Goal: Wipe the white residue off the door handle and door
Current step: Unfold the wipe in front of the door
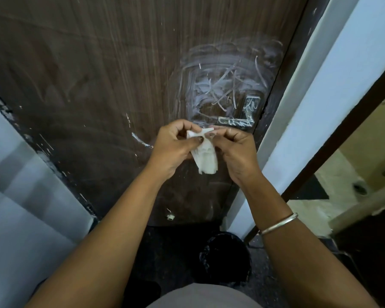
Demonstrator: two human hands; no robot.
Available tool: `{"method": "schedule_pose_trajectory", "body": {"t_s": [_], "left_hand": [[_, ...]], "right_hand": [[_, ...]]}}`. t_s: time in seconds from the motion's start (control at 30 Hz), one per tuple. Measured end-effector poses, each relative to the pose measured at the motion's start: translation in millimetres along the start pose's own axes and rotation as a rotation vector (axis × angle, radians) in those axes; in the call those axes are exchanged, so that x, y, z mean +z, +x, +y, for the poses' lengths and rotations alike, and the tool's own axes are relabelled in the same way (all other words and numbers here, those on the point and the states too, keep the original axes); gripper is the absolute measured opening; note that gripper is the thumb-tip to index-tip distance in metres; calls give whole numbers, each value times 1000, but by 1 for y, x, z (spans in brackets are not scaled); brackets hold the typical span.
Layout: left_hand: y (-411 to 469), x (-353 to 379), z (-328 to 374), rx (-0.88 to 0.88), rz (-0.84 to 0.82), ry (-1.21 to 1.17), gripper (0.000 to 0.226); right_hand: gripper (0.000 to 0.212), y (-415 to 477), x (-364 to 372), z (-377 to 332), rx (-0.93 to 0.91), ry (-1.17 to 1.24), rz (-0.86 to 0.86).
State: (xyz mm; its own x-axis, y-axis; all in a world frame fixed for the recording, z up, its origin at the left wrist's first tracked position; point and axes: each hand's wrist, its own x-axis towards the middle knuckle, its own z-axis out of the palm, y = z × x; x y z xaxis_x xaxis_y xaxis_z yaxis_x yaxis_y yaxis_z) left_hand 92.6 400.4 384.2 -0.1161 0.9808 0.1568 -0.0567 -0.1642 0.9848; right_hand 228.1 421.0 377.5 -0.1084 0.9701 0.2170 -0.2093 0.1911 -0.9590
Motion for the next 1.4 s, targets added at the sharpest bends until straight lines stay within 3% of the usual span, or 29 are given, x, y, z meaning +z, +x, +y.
{"method": "schedule_pose_trajectory", "body": {"t_s": [0.1, 0.23, 0.43, 0.57, 0.67, 0.8, 0.93, 1.07, 1.27, 1.4], "left_hand": [[3, 4, 1, 34, 38, 35, 39], [1, 5, 2, 39, 55, 59, 27], [-3, 6, 3, 89, 30, 75, 27], [-8, 3, 6, -75, -99, -118, 20], [-6, 2, 4, -122, -64, -171, 22], [-3, 2, -2, -54, 17, -61, 29], [0, 0, -6, 62, 38, 22, 38], [1, -5, -7, 133, -1, 58, 41], [1, -1, -10, -111, -95, -124, 9], [14, 8, -13, -180, -155, -104, 15]], "right_hand": [[32, 0, -3, 0, -36, -39, -3], [24, -2, -8, -6, 5, -104, 18], [25, -7, -6, -9, -78, -152, -37], [28, -9, -5, -11, -82, -114, -25], [30, -10, -3, -11, -40, -74, 16], [37, -16, -1, -9, 7, 19, 21], [30, -19, 2, -7, -1, 87, 38], [32, -18, 5, -1, 65, 3, 87], [20, -20, 0, 6, -8, -29, 98], [31, -7, -9, 4, -99, -66, 76]]}}
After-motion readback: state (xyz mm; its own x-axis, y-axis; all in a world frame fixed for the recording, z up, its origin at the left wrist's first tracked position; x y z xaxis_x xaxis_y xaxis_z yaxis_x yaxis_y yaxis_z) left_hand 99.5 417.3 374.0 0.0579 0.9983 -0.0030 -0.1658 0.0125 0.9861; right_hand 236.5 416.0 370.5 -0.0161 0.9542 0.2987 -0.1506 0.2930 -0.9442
